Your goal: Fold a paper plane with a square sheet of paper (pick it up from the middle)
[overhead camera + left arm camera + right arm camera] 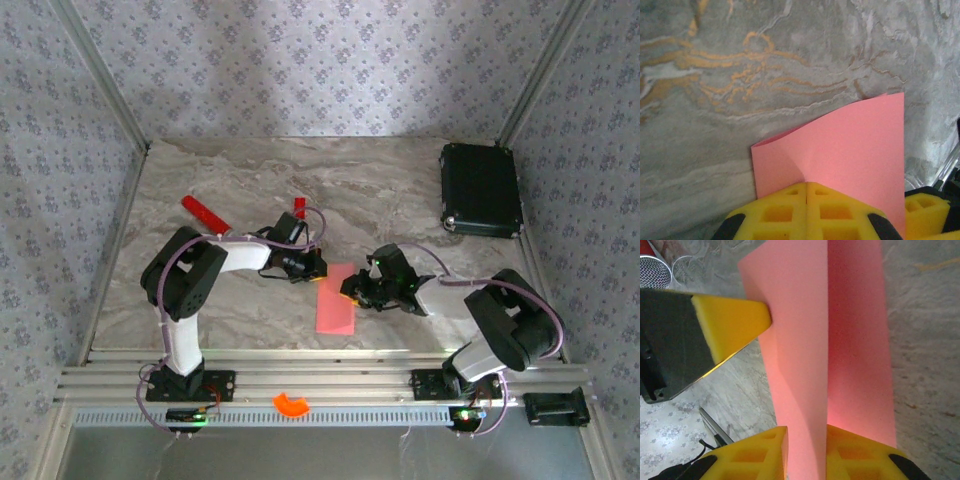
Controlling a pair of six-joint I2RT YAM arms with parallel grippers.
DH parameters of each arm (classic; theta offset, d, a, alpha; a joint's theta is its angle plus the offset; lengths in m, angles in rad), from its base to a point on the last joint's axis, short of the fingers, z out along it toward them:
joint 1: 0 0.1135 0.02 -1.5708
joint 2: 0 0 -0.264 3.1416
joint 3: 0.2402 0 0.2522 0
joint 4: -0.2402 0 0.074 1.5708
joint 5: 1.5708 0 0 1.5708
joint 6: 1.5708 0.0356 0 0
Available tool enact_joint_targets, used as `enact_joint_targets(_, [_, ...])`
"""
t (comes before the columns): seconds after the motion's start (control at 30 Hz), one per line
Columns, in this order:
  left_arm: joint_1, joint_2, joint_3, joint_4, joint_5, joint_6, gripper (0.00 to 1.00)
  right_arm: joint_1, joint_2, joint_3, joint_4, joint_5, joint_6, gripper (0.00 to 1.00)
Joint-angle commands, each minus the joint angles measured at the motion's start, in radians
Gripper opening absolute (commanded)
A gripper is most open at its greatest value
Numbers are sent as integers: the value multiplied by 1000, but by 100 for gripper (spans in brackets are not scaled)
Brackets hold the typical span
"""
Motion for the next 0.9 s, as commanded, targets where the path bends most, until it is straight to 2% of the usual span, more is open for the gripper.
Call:
enact_joint_targets(0.0, [-8,-38,-1,-80,-13,9,4,-14,-8,-1,-45,-14,-43,22])
enact_joint_targets(0.17, [-14,-47,21,-86,-6,13,6,-35,-8,-7,-56,-42,-72,12])
enact_joint_targets(0.33, [-35,-127,20,-74,-29,11,12,-54,-8,-14,-26,-51,-68,0])
enact_joint_targets(0.43, [-52,-212,-13,-66,-86,14,27,-49,-10,-9,-4,-32,-38,0])
enact_joint_targets(0.53, [-76,-307,-68,-59,-140,9,40,-6,-13,-4,9,44,16,0])
enact_joint_targets(0.67, [-106,-434,-178,-32,-215,-28,47,70,-19,-5,25,147,62,2])
enact_joint_targets(0.87, [-127,-619,-337,-10,-272,-49,46,36,-11,-7,22,74,5,12])
